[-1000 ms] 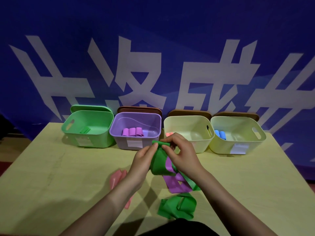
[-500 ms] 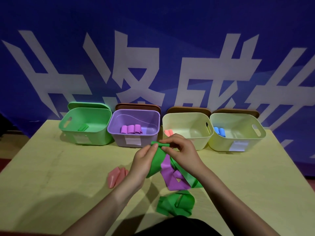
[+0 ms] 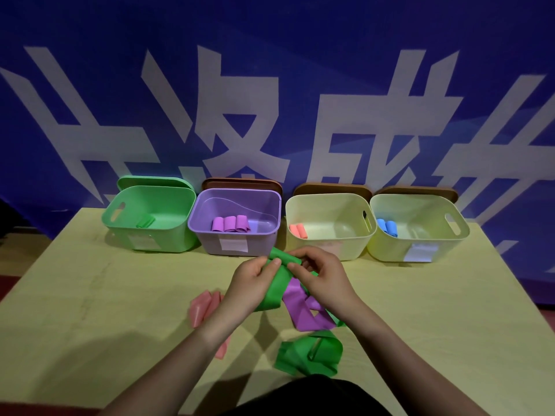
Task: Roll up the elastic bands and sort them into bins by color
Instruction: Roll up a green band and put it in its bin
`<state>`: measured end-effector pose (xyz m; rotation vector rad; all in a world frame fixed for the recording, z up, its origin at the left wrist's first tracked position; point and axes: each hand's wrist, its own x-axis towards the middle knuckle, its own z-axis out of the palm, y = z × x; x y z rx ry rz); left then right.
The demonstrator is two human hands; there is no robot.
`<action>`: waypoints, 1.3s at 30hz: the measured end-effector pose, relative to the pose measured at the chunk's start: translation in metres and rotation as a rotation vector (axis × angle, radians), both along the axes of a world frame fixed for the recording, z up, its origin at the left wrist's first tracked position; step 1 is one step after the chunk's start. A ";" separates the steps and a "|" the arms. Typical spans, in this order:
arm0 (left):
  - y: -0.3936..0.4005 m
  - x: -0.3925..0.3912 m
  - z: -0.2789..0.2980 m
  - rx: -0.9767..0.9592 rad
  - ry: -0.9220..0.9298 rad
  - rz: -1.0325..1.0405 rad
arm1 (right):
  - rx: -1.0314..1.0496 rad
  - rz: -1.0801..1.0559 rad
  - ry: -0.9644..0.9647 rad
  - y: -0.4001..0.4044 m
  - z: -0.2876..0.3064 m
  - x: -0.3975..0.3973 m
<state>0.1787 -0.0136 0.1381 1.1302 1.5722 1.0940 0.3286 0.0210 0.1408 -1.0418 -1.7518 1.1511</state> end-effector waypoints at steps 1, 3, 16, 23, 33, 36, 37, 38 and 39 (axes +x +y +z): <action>0.000 0.000 0.000 -0.013 -0.008 0.008 | 0.023 0.002 -0.018 0.000 0.000 0.000; -0.003 0.000 0.002 -0.052 -0.097 0.031 | 0.061 0.004 -0.040 0.000 0.002 -0.001; -0.002 0.004 0.007 -0.107 -0.345 0.068 | 0.176 -0.038 -0.047 0.005 0.000 -0.005; -0.001 0.005 0.006 -0.055 -0.341 0.041 | 0.307 0.032 -0.110 0.005 0.008 -0.001; 0.002 0.002 0.008 -0.003 -0.415 -0.013 | -0.037 0.043 0.079 0.004 0.021 0.003; 0.001 0.002 0.011 0.032 -0.337 -0.046 | -0.144 0.072 0.116 0.002 0.020 0.001; 0.001 0.001 0.012 0.037 -0.302 -0.057 | -0.158 0.072 0.120 0.002 0.019 0.001; 0.000 0.001 0.013 0.037 -0.269 -0.068 | -0.173 0.066 0.121 0.002 0.018 0.000; 0.000 0.000 0.013 0.027 -0.238 -0.076 | -0.187 0.058 0.119 0.003 0.016 0.000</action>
